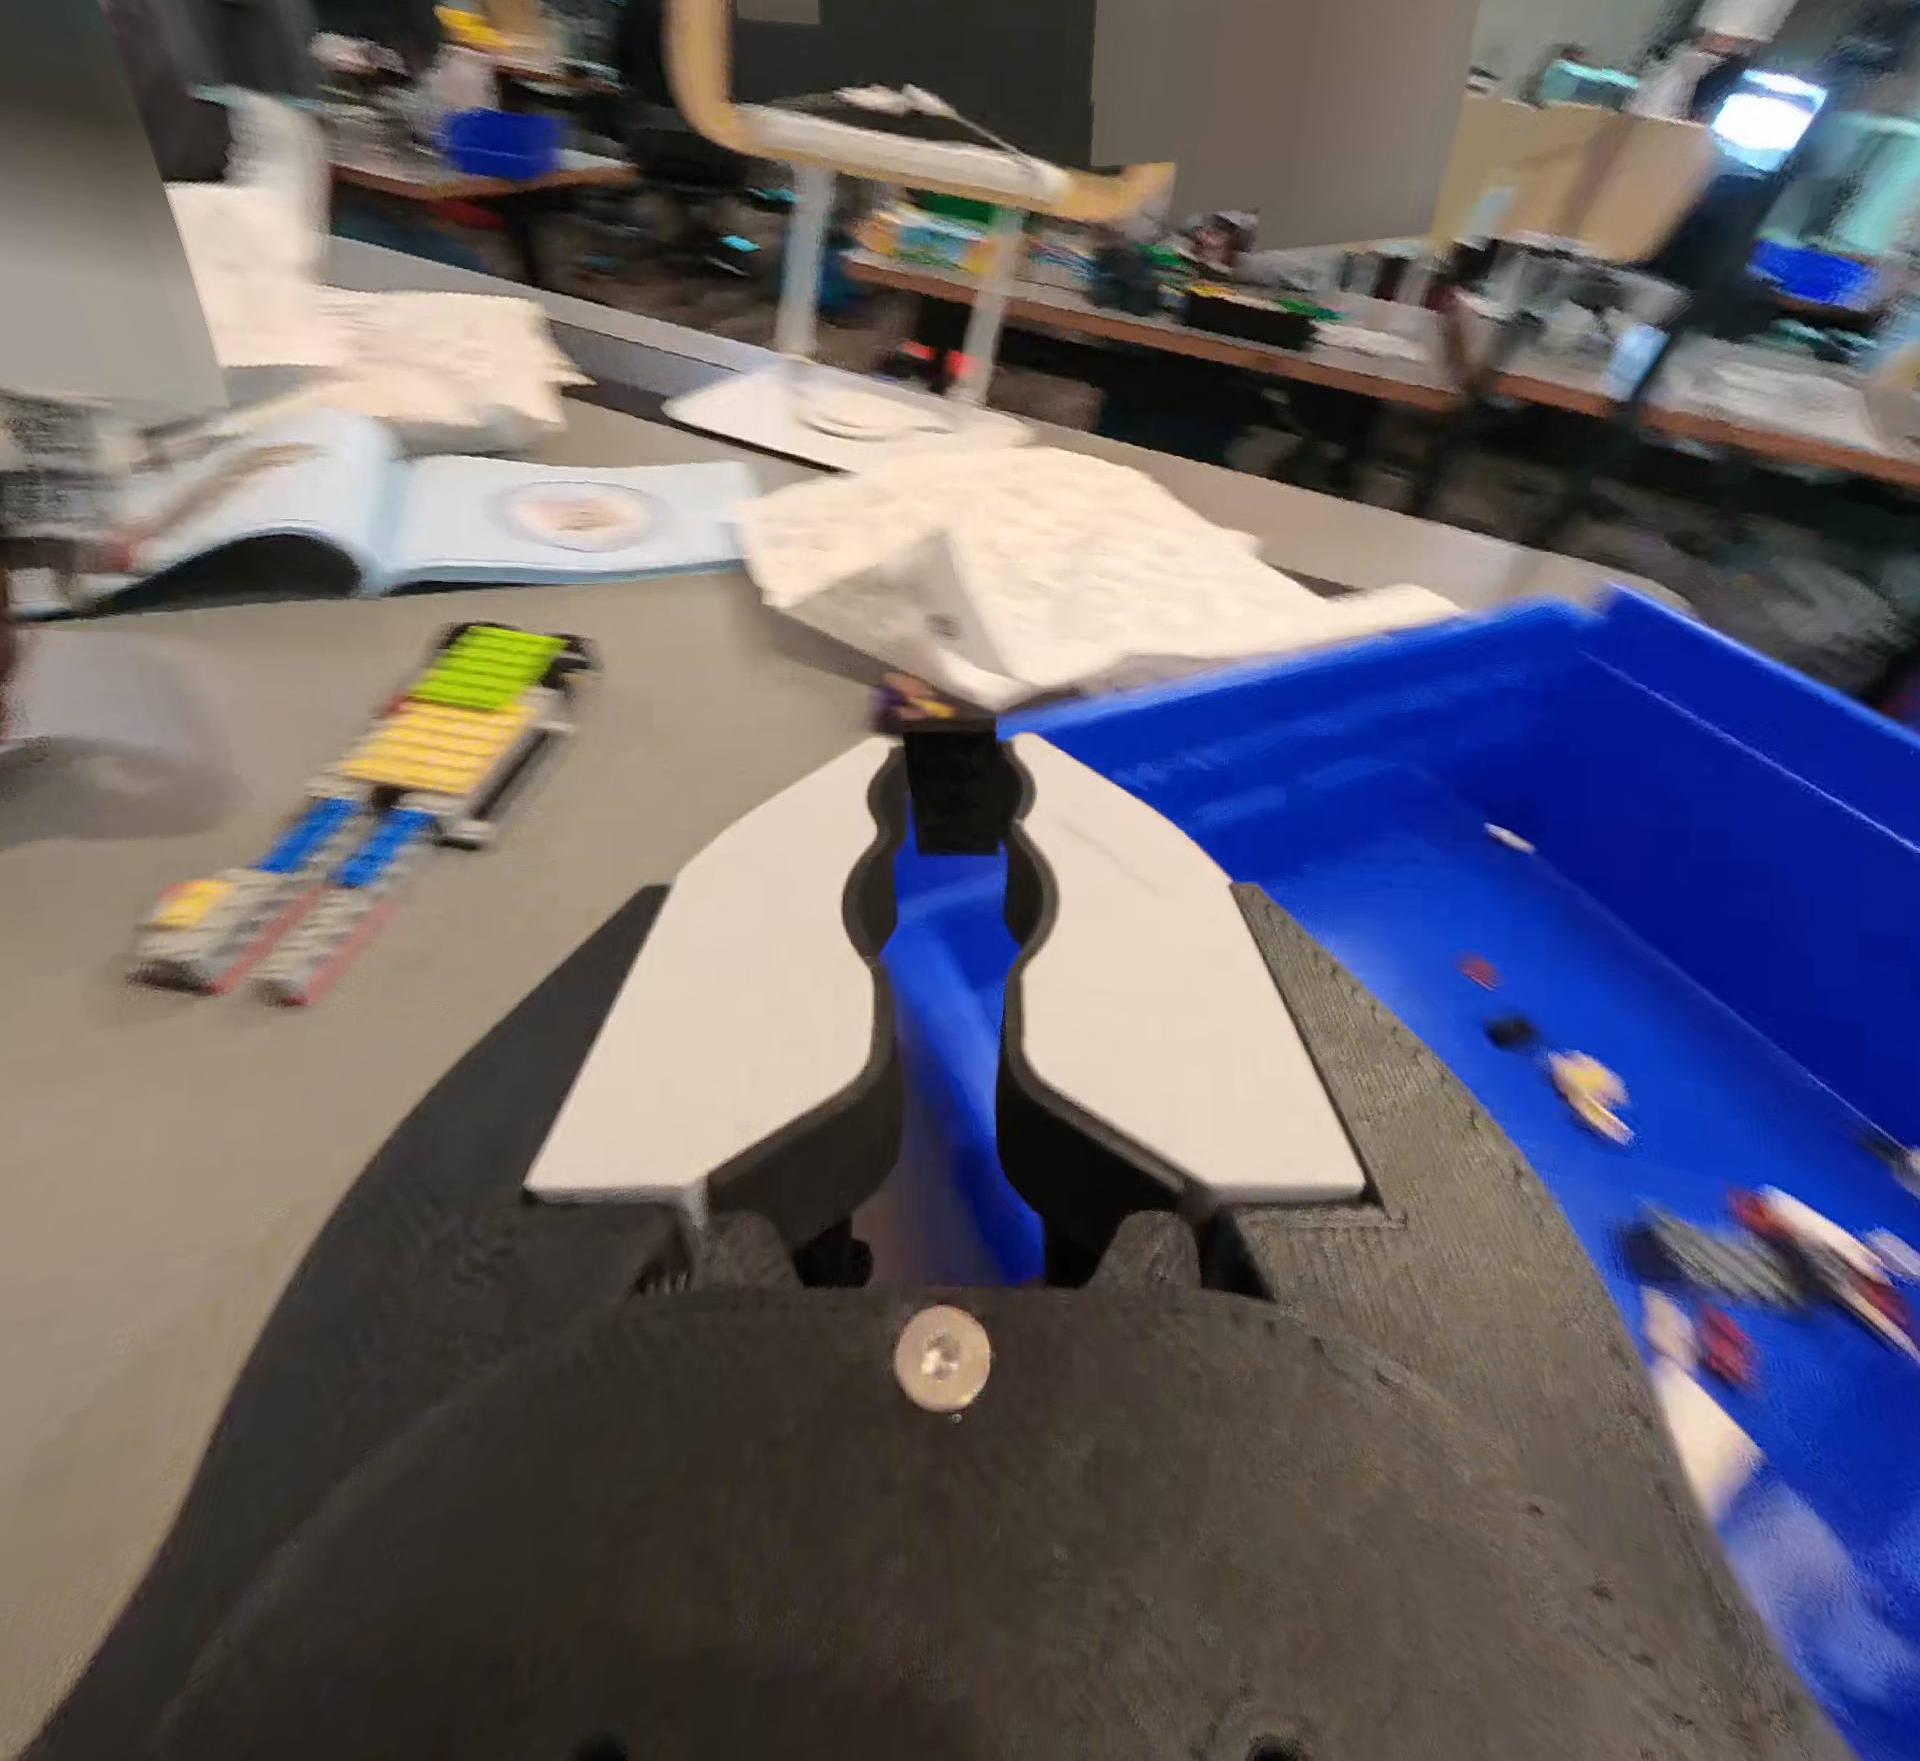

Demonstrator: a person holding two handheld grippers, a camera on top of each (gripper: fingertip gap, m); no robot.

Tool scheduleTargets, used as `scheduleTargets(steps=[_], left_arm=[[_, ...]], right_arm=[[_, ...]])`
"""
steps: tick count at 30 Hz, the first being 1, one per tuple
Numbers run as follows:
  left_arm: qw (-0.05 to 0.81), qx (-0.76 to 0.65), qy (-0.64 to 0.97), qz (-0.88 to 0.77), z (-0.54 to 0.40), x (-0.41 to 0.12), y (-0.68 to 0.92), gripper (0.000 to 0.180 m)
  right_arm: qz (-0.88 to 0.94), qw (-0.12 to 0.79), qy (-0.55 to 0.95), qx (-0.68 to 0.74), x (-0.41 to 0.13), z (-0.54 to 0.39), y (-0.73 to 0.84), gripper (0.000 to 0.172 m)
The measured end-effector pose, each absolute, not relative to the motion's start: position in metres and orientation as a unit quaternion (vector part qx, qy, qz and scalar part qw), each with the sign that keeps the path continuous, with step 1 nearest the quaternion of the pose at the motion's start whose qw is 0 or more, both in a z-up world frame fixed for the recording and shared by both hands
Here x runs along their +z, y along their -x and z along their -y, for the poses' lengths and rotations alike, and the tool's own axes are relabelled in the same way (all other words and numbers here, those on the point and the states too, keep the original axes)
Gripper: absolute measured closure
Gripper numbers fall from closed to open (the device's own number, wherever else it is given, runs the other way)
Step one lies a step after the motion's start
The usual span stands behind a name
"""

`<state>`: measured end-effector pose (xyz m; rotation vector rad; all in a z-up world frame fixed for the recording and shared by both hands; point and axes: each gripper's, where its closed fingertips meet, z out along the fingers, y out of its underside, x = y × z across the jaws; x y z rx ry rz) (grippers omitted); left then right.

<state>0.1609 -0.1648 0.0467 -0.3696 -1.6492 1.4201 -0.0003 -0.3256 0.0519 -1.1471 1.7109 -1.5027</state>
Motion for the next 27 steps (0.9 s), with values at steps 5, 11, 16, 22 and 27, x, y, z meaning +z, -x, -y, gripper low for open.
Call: scheduleTargets(steps=[5, 11, 16, 22, 27], left_arm=[[0.486, 0.527, 0.171, 0.676, 0.209, 0.066, -0.109, 0.167], [0.429, 0.491, 0.260, 0.712, 0.304, 0.089, -0.017, 0.165], [0.378, 0.478, 0.270, 0.745, 0.350, 0.079, 0.007, 0.148], [0.347, 0.494, 0.268, 0.750, 0.329, 0.081, -0.033, 0.142], [0.286, 0.521, 0.304, 0.744, 0.275, 0.072, -0.097, 0.138]], right_arm=[[-0.743, 0.225, 0.360, -0.517, 0.031, 0.375, 0.044, 0.149], [-0.748, 0.234, 0.350, -0.512, 0.035, 0.367, 0.052, 0.131], [-0.739, 0.234, 0.361, -0.519, 0.043, 0.350, 0.068, 0.131], [-0.726, 0.255, 0.424, -0.477, 0.029, 0.321, 0.062, 0.134], [-0.655, 0.315, 0.553, -0.407, 0.021, 0.263, -0.001, 0.134]])
